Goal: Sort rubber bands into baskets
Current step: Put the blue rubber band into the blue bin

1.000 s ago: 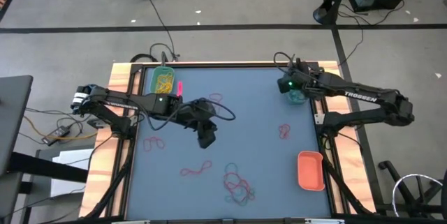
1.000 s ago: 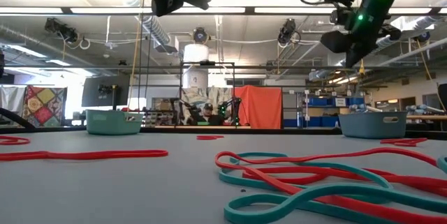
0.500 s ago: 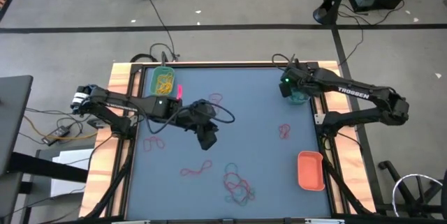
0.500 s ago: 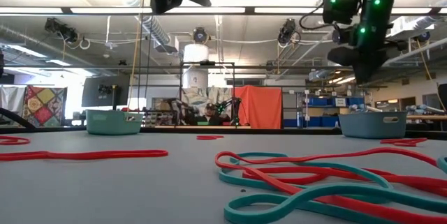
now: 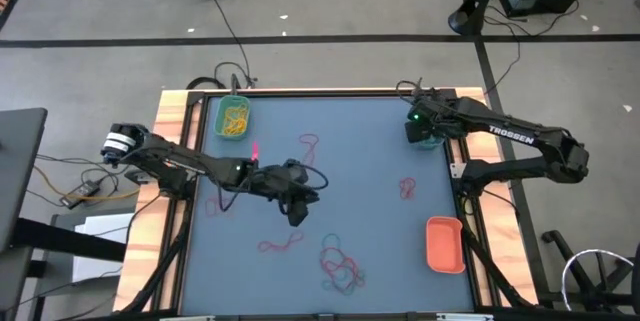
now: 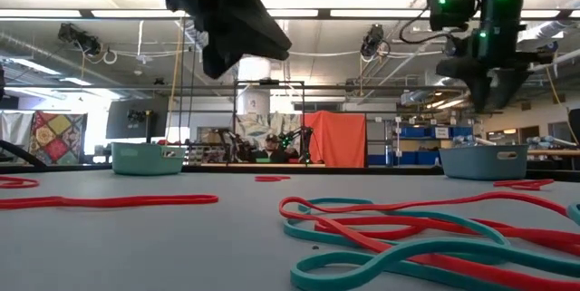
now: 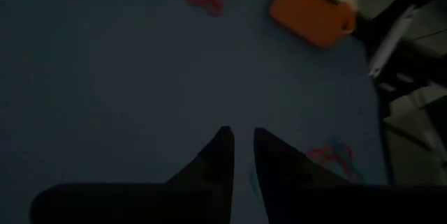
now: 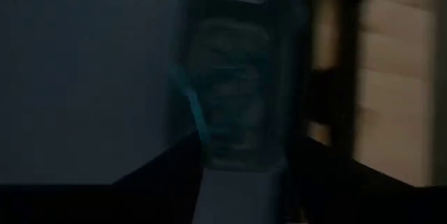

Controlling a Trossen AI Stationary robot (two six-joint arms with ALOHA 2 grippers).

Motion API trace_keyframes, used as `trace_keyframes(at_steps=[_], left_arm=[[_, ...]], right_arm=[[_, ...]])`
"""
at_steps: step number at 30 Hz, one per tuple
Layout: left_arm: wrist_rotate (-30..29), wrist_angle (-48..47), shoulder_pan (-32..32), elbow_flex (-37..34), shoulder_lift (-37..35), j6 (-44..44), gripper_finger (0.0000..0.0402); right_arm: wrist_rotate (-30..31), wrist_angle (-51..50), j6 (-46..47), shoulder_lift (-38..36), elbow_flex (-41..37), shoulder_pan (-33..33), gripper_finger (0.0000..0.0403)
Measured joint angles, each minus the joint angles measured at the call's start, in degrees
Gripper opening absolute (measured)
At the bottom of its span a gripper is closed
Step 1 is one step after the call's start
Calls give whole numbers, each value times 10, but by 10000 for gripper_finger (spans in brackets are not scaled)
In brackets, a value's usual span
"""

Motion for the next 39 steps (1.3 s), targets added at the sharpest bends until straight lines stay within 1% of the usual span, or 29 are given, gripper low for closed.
trace_keyframes(at_steps=[2,4,6,12,15,18,20,22,25,28,30,34,39], left_arm=[[0,46,-5,-25,0,3,63],[0,70,-10,-41,0,3,63],[0,76,-13,-47,0,3,63],[0,72,-20,-50,0,2,63],[0,70,-26,-50,0,24,63],[0,75,-31,-50,7,50,63],[1,77,-32,-50,23,47,63],[16,84,-32,-50,46,35,63],[43,105,-34,-47,92,38,63],[50,123,-40,-33,136,50,63],[50,131,-44,-18,160,51,63],[50,149,-52,19,201,55,63],[49,142,-59,53,240,68,63]], right_arm=[[28,-35,28,0,0,-9,212],[45,-45,28,-1,0,-18,213],[45,-29,0,-3,0,-21,213],[63,47,-19,-23,0,-15,213],[49,74,-22,-25,0,-15,213],[-3,112,-20,-19,0,-8,213],[-41,140,-12,-11,0,7,213],[-58,167,-7,-6,0,29,213],[-42,206,-5,-3,0,78,213],[-8,232,9,-4,0,131,213],[3,234,23,-4,0,159,213],[5,225,46,-4,0,203,213],[18,199,77,-4,0,236,213]])
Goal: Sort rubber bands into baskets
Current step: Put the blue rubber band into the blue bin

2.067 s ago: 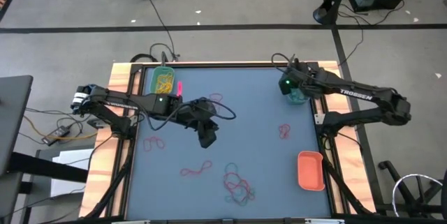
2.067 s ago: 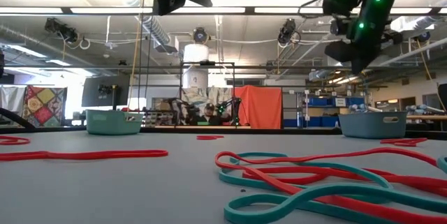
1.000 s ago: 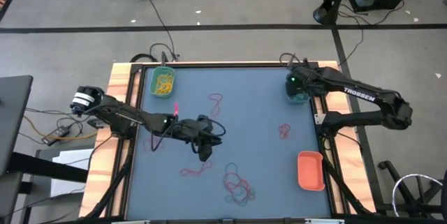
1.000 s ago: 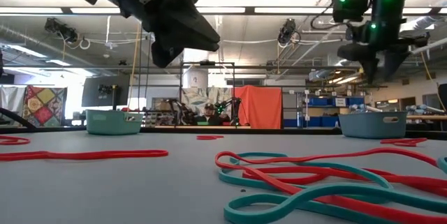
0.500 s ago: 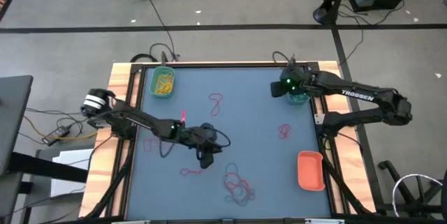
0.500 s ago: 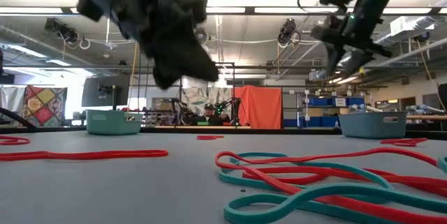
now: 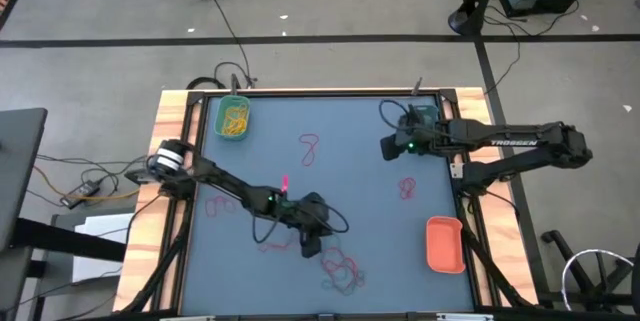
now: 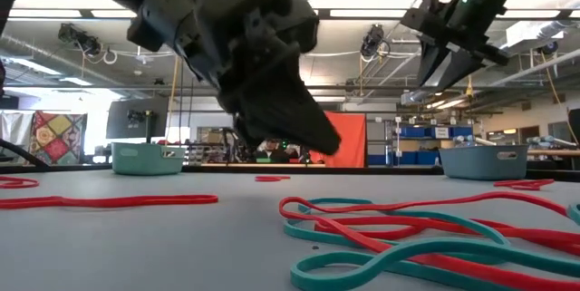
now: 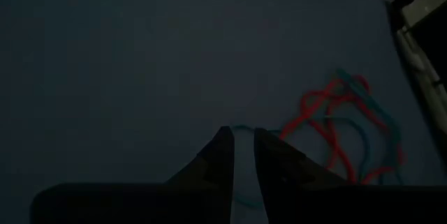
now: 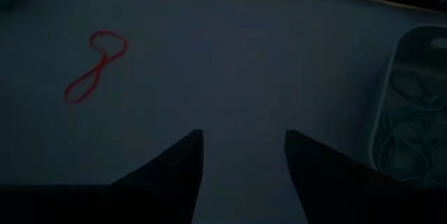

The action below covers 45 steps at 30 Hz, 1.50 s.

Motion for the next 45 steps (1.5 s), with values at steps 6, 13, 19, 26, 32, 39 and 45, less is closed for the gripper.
trace_keyframes(at_steps=[6,13,19,26,32,39,45], left_arm=[[-4,-5,-11,12,43,-2,62],[-24,-9,-22,17,88,11,62],[-59,-8,-30,14,85,10,42],[-84,-27,-30,41,66,89,31],[-120,-59,-29,67,64,135,55],[-124,-75,-29,70,68,148,111],[-86,-77,-27,73,98,147,125]], right_arm=[[25,-9,20,0,0,25,213],[32,-10,27,0,0,33,213],[31,-10,35,0,0,41,213],[31,-10,35,0,0,48,213],[26,-10,35,0,0,48,213],[22,-14,34,0,0,48,213],[21,-15,33,0,0,48,213]])
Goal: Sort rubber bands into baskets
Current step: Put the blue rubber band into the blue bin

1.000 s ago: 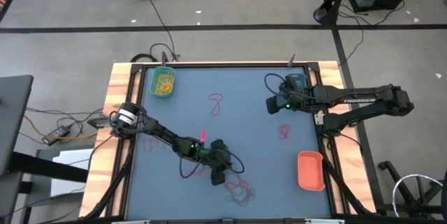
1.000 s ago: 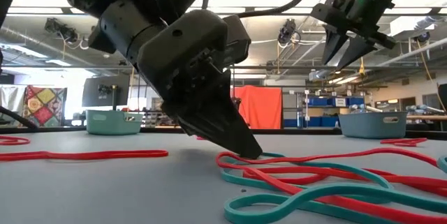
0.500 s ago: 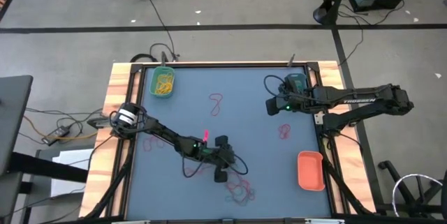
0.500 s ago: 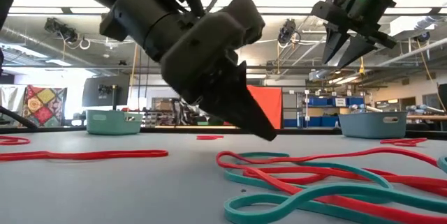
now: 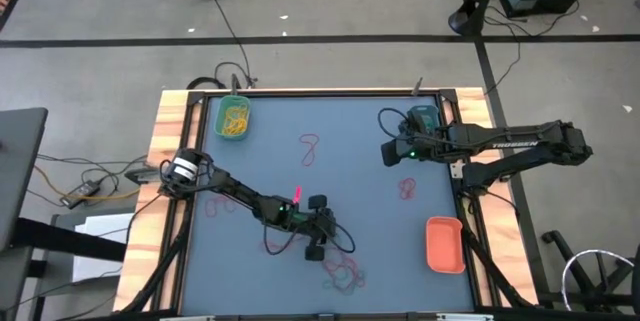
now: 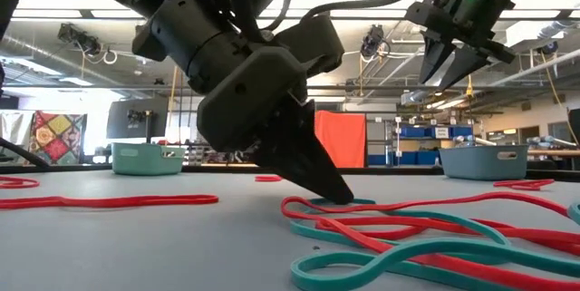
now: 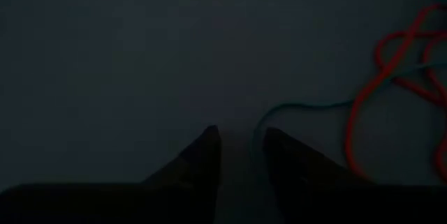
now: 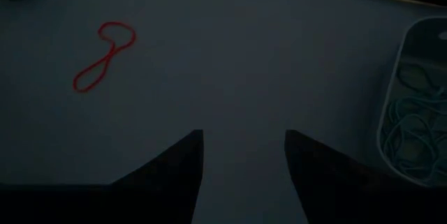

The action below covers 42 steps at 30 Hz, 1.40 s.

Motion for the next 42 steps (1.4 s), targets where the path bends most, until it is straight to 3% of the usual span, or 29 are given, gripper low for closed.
trace_keyframes(at_steps=[4,9,16,20,23,26,32,42], left_arm=[[-2,-6,-1,1,10,-15,107],[-7,-18,-2,4,6,-28,15],[-2,-112,12,59,-8,-57,3],[-19,-194,23,100,-33,-19,2],[-32,-246,32,131,-63,2,2],[-32,-259,39,145,-87,18,1],[-32,-249,54,173,-147,31,1],[-36,-270,67,226,-181,64,0]], right_arm=[[0,-1,0,0,0,0,213],[-1,-1,3,0,0,2,213],[-8,5,-3,4,0,30,213],[-78,24,-73,15,0,61,213],[-171,49,-140,24,0,95,213],[-223,89,-192,34,0,139,213],[-202,240,-227,68,0,191,213],[-115,425,-226,148,0,196,202]])
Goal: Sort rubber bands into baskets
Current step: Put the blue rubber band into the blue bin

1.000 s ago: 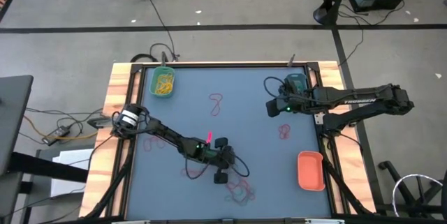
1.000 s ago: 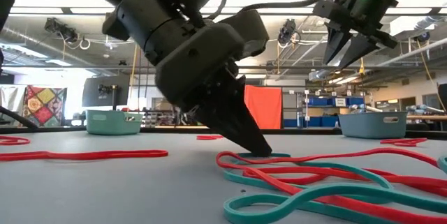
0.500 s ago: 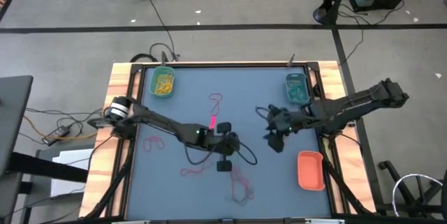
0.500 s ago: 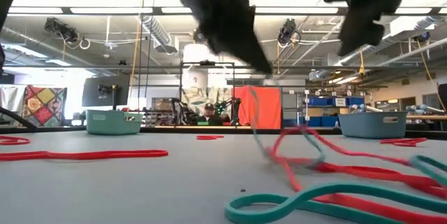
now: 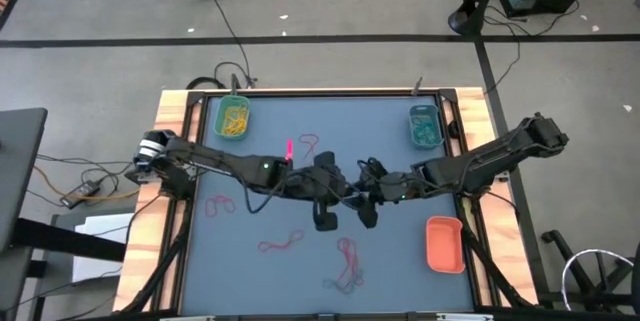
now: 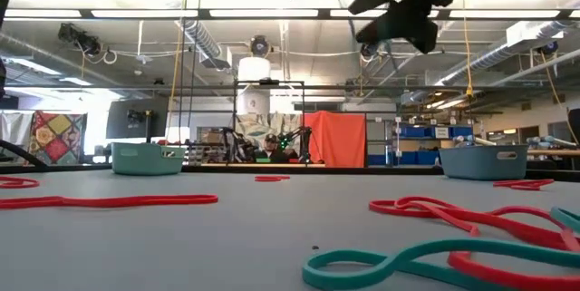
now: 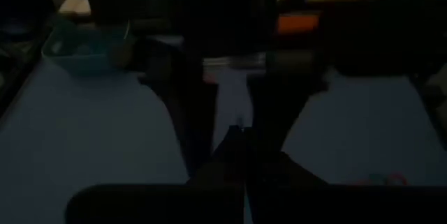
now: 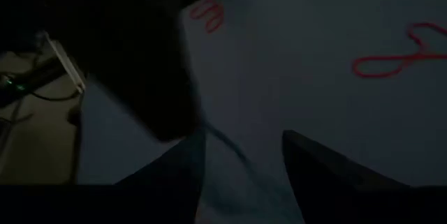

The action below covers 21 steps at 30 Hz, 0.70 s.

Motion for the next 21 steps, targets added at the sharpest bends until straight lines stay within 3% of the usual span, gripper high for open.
trace_keyframes(at_steps=[3,7,8,13,21], left_arm=[[0,3,4,8,-4,0,0],[9,-12,11,9,-13,-13,6],[17,-23,14,8,-14,-17,9],[45,-55,31,8,-16,-63,39],[49,-91,42,6,-8,-109,81]], right_arm=[[0,7,0,6,0,-1,158],[-18,-5,0,3,0,-5,34],[-24,-6,0,1,0,-6,18],[-20,-44,29,-15,0,-23,7],[165,-238,123,-80,0,-76,3]])
